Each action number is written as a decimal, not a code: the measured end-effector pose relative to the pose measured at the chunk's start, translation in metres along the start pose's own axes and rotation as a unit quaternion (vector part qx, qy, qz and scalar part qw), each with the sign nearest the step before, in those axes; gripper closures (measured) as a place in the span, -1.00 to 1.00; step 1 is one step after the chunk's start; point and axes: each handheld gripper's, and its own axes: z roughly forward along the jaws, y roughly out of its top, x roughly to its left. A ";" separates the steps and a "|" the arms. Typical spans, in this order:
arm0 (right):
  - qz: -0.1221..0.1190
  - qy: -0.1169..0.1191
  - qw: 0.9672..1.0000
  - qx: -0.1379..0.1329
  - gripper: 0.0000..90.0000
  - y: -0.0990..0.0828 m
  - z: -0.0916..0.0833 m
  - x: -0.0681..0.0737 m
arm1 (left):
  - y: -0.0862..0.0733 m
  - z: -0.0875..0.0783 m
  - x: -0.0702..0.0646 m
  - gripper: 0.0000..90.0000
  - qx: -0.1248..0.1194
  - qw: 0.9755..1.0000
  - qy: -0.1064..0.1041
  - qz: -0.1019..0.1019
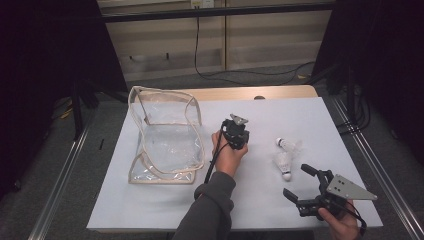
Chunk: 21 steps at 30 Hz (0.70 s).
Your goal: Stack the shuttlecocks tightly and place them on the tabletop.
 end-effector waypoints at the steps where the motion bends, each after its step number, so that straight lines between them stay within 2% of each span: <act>1: 0.002 0.000 1.000 0.000 -0.98 0.000 0.000 0.000 | 0.000 0.000 0.000 0.94 0.000 1.000 -0.001 -0.001; 13: 0.000 0.002 1.000 0.001 -0.98 0.000 0.000 0.000 | 0.001 -0.005 -0.002 0.86 0.004 1.000 -0.008 0.001; 18: -0.001 0.002 1.000 0.001 -0.98 0.000 0.000 0.000 | 0.001 -0.007 -0.003 0.82 0.003 1.000 -0.018 -0.003; 21: 0.000 0.002 1.000 0.001 -0.98 0.000 0.000 0.000 | 0.002 -0.009 -0.004 0.79 0.002 1.000 -0.023 0.004</act>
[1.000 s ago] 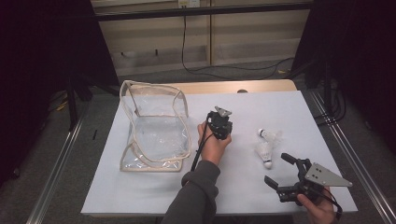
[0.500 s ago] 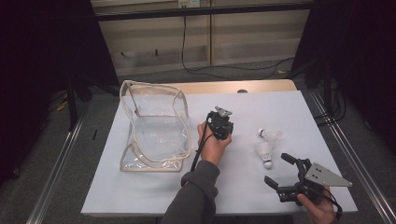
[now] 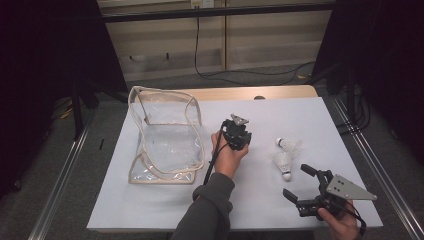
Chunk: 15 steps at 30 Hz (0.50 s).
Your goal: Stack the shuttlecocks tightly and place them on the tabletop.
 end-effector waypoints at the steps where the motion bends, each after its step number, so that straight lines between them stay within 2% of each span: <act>1: 0.000 0.000 1.000 0.000 -0.98 0.000 0.000 0.000 | 0.000 0.000 -0.001 0.79 -0.003 1.000 -0.003 -0.002; 9: -0.001 0.000 1.000 0.001 -0.98 0.000 0.000 0.001 | 0.000 -0.005 0.000 0.74 0.007 1.000 -0.010 0.000; 15: -0.001 0.001 1.000 0.003 -0.98 0.000 0.001 0.001 | -0.001 -0.005 0.002 0.83 0.019 1.000 -0.004 -0.005</act>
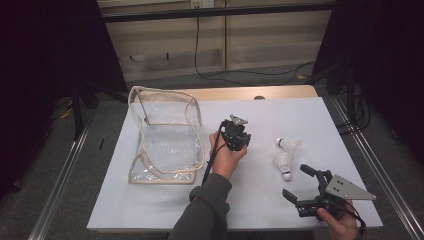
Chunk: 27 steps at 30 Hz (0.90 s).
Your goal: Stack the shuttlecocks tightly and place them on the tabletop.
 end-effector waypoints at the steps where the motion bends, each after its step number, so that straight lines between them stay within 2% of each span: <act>1: 0.000 0.000 1.000 0.000 -0.98 0.000 0.000 0.000 | 0.000 0.001 0.000 0.87 0.005 1.000 0.005 0.001; 5: 0.001 0.001 1.000 0.001 -0.98 0.000 0.000 0.000 | 0.000 0.003 0.004 0.96 0.015 1.000 0.017 -0.004; 8: 0.001 0.000 1.000 -0.001 -0.98 0.000 0.000 0.000 | 0.000 0.004 0.006 0.97 0.009 1.000 0.026 -0.008; 14: 0.004 0.000 1.000 0.001 -0.98 -0.001 0.000 0.000 | 0.000 0.004 0.006 0.95 0.004 1.000 0.020 -0.010; 21: 0.003 0.001 1.000 0.001 -0.98 0.000 0.000 0.000 | 0.001 0.002 0.005 0.90 -0.003 1.000 0.011 -0.004; 22: 0.003 0.001 1.000 0.001 -0.98 0.000 0.000 0.000 | 0.001 0.001 0.005 0.89 -0.004 1.000 0.013 0.002; 27: 0.002 0.001 1.000 0.000 -0.98 0.000 0.000 0.000 | 0.001 0.001 0.005 0.86 -0.008 1.000 0.004 -0.002</act>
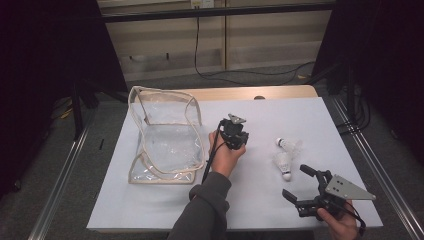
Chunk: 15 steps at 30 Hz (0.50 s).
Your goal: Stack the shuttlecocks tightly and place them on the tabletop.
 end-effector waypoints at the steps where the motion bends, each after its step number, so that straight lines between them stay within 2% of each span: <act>1: 0.000 0.000 1.000 -0.001 -0.98 0.000 0.000 0.000 | 0.000 0.000 0.000 0.86 0.000 1.000 -0.003 0.001; 9: 0.001 0.000 1.000 0.001 -0.98 0.000 0.000 0.000 | 0.001 -0.005 -0.001 0.76 0.002 1.000 -0.024 0.002; 13: 0.001 0.000 1.000 0.001 -0.98 0.000 0.000 0.000 | 0.001 -0.008 -0.004 0.71 0.000 0.999 -0.039 0.003; 15: 0.002 -0.001 1.000 0.002 -0.98 0.000 0.000 0.001 | 0.001 -0.010 -0.005 0.67 0.005 0.999 -0.054 0.001</act>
